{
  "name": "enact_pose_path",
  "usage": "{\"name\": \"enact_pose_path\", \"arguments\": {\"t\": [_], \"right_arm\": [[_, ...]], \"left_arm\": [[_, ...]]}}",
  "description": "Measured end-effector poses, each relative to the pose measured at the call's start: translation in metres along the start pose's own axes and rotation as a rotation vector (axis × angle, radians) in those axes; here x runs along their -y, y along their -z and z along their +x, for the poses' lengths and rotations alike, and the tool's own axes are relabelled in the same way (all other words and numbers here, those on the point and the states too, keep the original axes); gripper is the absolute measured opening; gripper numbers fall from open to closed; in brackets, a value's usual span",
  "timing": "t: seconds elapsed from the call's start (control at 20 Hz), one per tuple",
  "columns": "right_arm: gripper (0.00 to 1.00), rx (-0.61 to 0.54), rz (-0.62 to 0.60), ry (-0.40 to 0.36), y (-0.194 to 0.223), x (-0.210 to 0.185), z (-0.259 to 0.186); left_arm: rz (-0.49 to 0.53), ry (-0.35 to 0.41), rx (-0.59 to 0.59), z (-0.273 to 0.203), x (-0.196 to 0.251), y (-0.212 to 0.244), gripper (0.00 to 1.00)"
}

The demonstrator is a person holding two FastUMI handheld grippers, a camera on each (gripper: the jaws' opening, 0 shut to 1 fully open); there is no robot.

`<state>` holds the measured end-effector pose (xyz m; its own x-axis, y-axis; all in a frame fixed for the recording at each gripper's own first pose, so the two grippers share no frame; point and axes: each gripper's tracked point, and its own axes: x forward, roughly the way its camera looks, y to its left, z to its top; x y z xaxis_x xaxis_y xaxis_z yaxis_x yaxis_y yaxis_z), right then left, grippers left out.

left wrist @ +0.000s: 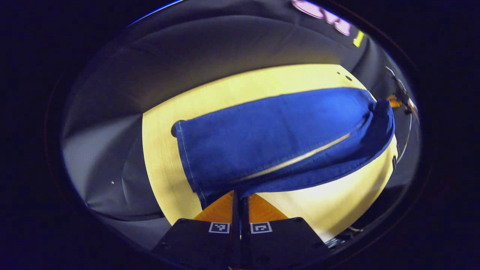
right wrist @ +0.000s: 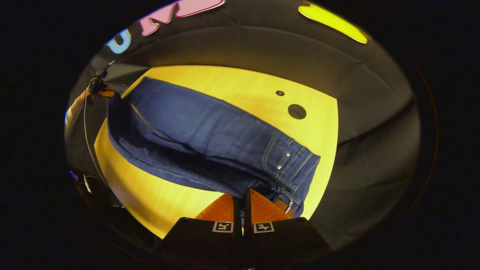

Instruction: Grasp the waist and the cuffs of the jeans and fold them to make the two legs overlap; first hold the waist and fold one-third of the jeans toward the cuffs, then hold the cuffs and fold the remaining one-third in the same direction to finish folding.

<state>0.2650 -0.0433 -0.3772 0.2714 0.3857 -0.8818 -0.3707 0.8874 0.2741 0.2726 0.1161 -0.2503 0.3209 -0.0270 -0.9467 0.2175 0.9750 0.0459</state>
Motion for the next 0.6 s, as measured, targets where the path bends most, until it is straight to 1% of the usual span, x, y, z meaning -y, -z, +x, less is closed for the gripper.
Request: {"name": "enact_pose_path", "arguments": {"t": [0.1, 0.2, 0.3, 0.35, 0.4, 0.45, 0.5, 0.55, 0.6], "right_arm": [[0.05, 0.048, 0.073, 0.037, -0.031, 0.010, 0.015], [0.05, 0.079, 0.136, 0.084, -0.049, 0.027, 0.040], [0.04, 0.094, 0.214, 0.111, -0.058, 0.038, 0.059], [0.00, 0.106, 0.265, 0.116, -0.063, 0.042, 0.073], [0.05, 0.107, 0.298, 0.132, -0.065, 0.046, 0.087], [0.05, 0.092, 0.297, 0.153, -0.062, 0.047, 0.096], [0.05, 0.078, 0.266, 0.179, -0.058, 0.050, 0.107], [0.05, 0.087, 0.230, 0.212, -0.062, 0.054, 0.107], [0.12, 0.124, 0.210, 0.243, -0.069, 0.053, 0.104]], "left_arm": [[-0.082, -0.021, 0.067, 0.018, -0.011, -0.034, 0.06], [-0.182, -0.039, 0.127, 0.040, -0.024, -0.057, 0.05], [-0.274, -0.057, 0.132, 0.055, -0.039, -0.066, 0.06], [-0.313, -0.050, 0.128, 0.064, -0.041, -0.069, 0.06], [-0.335, -0.037, 0.131, 0.070, -0.038, -0.070, 0.06], [-0.349, -0.051, 0.134, 0.074, -0.038, -0.072, 0.07], [-0.350, -0.071, 0.147, 0.077, -0.041, -0.075, 0.10], [-0.344, -0.110, 0.194, 0.079, -0.048, -0.080, 0.14], [-0.338, -0.154, 0.260, 0.076, -0.056, -0.092, 0.34]]}}
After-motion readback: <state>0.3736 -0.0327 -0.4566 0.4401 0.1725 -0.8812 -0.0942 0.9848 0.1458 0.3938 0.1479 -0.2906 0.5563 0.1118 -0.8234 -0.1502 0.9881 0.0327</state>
